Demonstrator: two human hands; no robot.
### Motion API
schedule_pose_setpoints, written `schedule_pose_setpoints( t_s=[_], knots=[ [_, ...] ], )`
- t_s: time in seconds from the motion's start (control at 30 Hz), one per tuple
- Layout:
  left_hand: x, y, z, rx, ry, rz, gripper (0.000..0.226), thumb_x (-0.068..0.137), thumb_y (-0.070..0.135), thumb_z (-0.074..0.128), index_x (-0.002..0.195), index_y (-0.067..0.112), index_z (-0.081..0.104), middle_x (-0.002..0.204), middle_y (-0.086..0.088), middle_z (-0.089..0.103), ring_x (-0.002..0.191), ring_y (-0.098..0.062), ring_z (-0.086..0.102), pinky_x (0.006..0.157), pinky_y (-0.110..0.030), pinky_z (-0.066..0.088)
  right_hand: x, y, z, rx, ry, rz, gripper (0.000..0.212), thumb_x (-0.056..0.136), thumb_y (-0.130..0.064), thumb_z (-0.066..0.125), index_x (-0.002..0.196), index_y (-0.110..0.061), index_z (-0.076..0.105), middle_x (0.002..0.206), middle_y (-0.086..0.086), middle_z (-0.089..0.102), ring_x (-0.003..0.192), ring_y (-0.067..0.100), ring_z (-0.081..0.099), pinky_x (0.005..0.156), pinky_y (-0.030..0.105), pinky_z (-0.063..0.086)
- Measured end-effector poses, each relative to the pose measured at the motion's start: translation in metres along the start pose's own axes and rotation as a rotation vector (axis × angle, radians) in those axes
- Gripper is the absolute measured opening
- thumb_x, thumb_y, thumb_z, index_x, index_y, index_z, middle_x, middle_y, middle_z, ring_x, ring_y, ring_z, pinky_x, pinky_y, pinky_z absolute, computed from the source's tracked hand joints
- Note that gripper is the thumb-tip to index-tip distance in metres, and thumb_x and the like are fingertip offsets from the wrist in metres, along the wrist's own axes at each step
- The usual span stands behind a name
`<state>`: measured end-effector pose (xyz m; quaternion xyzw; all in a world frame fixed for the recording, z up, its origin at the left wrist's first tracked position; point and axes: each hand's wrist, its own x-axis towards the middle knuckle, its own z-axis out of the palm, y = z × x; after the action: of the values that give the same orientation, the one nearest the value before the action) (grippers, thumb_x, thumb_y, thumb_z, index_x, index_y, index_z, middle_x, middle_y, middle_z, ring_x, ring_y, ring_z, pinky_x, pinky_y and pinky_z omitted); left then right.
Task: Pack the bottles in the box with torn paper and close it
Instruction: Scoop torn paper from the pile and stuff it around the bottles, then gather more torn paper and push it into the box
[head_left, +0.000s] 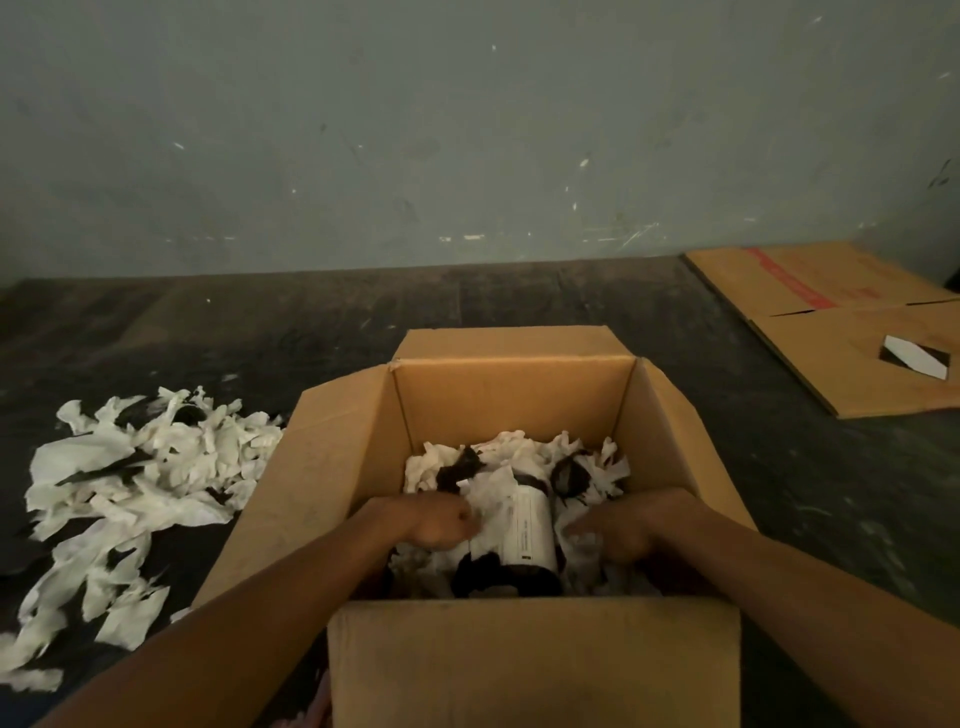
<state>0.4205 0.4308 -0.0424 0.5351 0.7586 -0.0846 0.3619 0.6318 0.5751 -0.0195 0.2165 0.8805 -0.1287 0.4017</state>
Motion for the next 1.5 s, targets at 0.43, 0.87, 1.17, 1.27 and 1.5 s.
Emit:
schedule_pose_setpoints(
  t_s=[0.43,0.87,1.17,1.27,1.5],
  knots=[
    [-0.048,0.011,-0.027,-0.006,0.175,-0.004,0.034,0.1,0.016,0.044,0.129,0.013,0.06,0.133,-0.008,0.058,0.115,-0.024,0.057,0.087,-0.03,0.046,-0.018,-0.03,-0.039,0.298,0.425,0.072,0.032,0.096,-0.025,0.049,0.124,-0.017,0.063,0.134,0.007,0.058,0.114,0.023,0.056,0.098,0.039,0.046],
    [-0.2,-0.144,0.017,-0.38,1.002,0.076,0.037,0.101,0.033,0.043,0.137,0.029,0.045,0.141,-0.001,0.05,0.126,-0.021,0.05,0.104,-0.038,0.042,-0.019,-0.272,-0.053,0.362,0.866,-0.087,0.057,0.1,-0.044,0.04,0.153,-0.029,0.022,0.16,0.007,0.022,0.145,0.03,0.022,0.118,0.048,0.021],
    [-0.31,-0.315,0.172,-0.558,0.85,-0.248,0.063,0.095,0.045,0.052,0.151,0.031,0.027,0.159,-0.002,0.028,0.141,-0.023,0.036,0.111,-0.051,0.037,0.028,-0.461,0.035,0.202,0.943,-0.272,0.062,0.098,-0.044,0.043,0.154,-0.03,0.02,0.163,0.008,0.008,0.15,0.025,0.004,0.121,0.043,0.014],
    [-0.329,-0.357,0.226,-0.617,0.739,-0.393,0.077,0.091,0.052,0.056,0.153,0.035,0.013,0.163,-0.004,0.012,0.145,-0.028,0.027,0.113,-0.058,0.033,0.052,-0.49,0.076,0.249,0.756,-0.171,0.072,0.096,-0.051,0.044,0.154,-0.037,0.004,0.164,0.006,-0.007,0.151,0.028,-0.005,0.121,0.047,0.01],
    [-0.32,-0.404,0.284,-0.52,0.598,-0.58,0.107,0.083,0.067,0.056,0.153,0.033,-0.017,0.163,-0.014,-0.015,0.148,-0.043,-0.009,0.119,-0.057,0.001,0.094,-0.498,0.107,0.354,0.563,0.099,0.1,0.081,-0.074,0.049,0.147,-0.048,-0.021,0.159,0.006,-0.03,0.147,0.038,-0.018,0.117,0.062,0.007]
  ],
)
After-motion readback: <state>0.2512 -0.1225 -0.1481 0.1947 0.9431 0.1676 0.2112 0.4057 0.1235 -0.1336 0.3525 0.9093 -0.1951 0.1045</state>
